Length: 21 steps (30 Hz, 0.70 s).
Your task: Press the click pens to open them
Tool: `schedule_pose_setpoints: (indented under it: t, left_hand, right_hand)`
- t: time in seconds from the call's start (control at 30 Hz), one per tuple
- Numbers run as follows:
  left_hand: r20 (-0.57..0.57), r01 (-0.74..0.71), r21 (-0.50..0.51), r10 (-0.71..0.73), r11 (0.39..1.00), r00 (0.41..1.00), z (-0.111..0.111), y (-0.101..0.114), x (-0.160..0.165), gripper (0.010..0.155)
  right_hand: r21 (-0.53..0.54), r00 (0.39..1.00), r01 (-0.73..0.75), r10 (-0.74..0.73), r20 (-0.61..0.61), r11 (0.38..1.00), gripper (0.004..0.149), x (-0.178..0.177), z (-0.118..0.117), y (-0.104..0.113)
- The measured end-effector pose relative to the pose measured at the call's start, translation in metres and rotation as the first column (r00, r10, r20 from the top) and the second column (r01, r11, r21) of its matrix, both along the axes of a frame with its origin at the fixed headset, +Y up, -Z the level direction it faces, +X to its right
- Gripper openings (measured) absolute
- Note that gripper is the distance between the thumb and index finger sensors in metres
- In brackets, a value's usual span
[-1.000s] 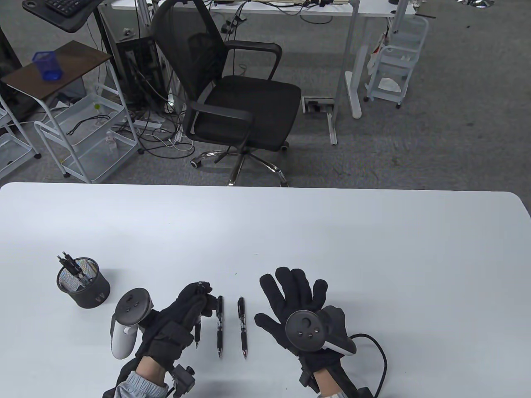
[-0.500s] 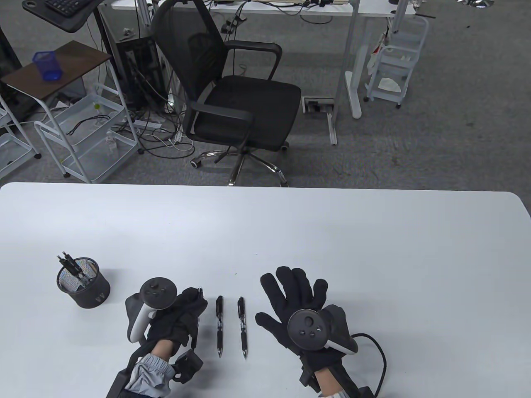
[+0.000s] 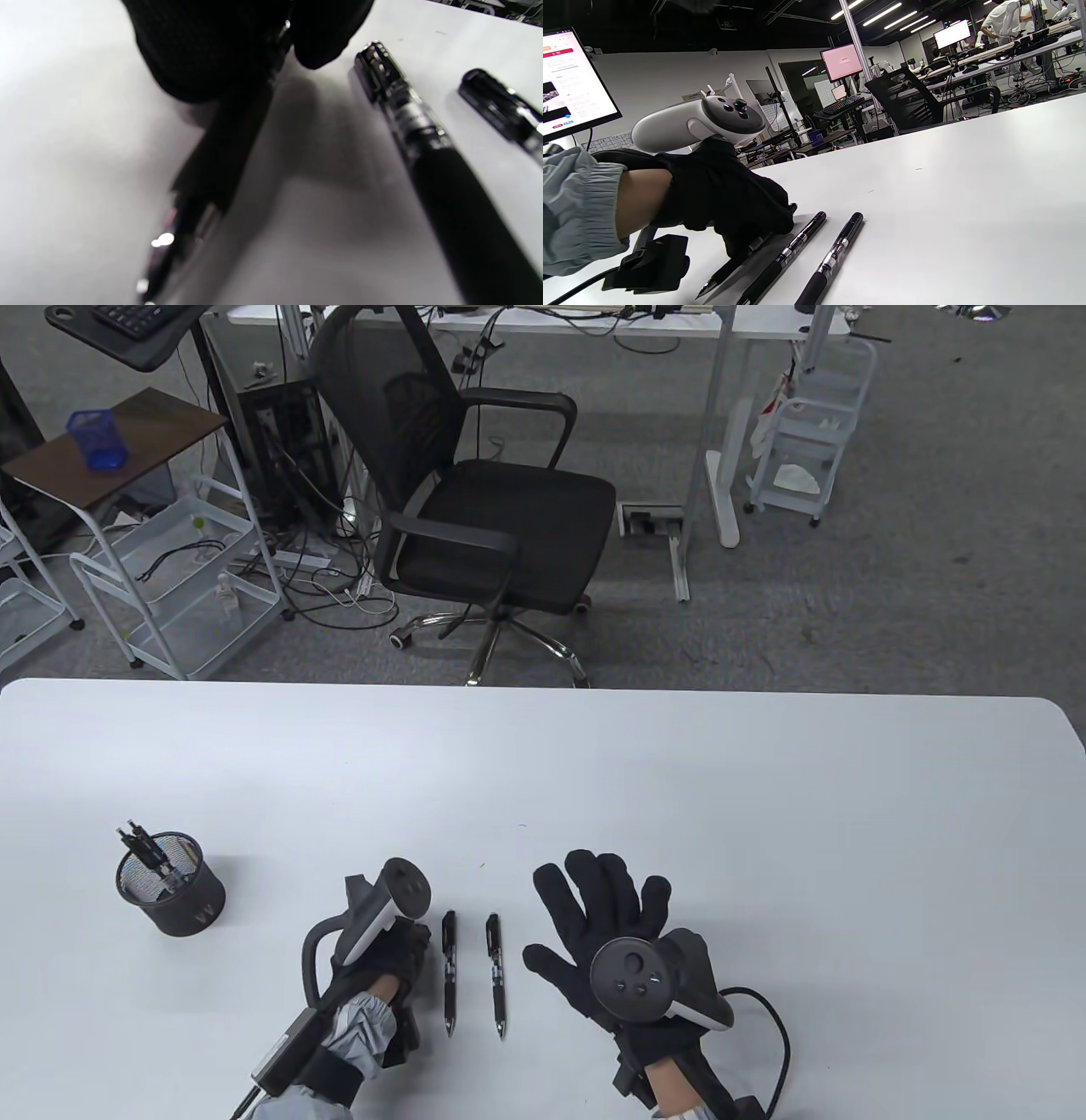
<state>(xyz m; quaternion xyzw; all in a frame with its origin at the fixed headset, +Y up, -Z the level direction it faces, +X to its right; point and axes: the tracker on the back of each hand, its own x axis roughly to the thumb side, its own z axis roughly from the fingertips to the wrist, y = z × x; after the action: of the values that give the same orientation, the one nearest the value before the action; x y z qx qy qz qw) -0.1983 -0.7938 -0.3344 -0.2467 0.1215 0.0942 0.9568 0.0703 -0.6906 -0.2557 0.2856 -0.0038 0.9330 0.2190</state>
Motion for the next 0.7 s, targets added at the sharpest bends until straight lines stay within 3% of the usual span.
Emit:
schedule_pose_setpoints:
  t: [0.2, 0.7]
  left_hand:
    - [-0.012, -0.003, -0.057, 0.002, 0.998, 1.000, -0.0039, -0.0024, -0.0007, 0.055]
    - [0.003, -0.039, -0.069, 0.039, 0.997, 0.999, -0.0019, -0.0038, -0.0028, 0.061]
  right_hand:
    - [0.001, 1.000, -0.004, 0.004, 0.000, 1.000, 0.075, -0.0001, 0.0004, 0.0000]
    - [0.001, 1.000, -0.009, 0.009, -0.001, 1.000, 0.075, -0.0009, 0.0008, -0.0006]
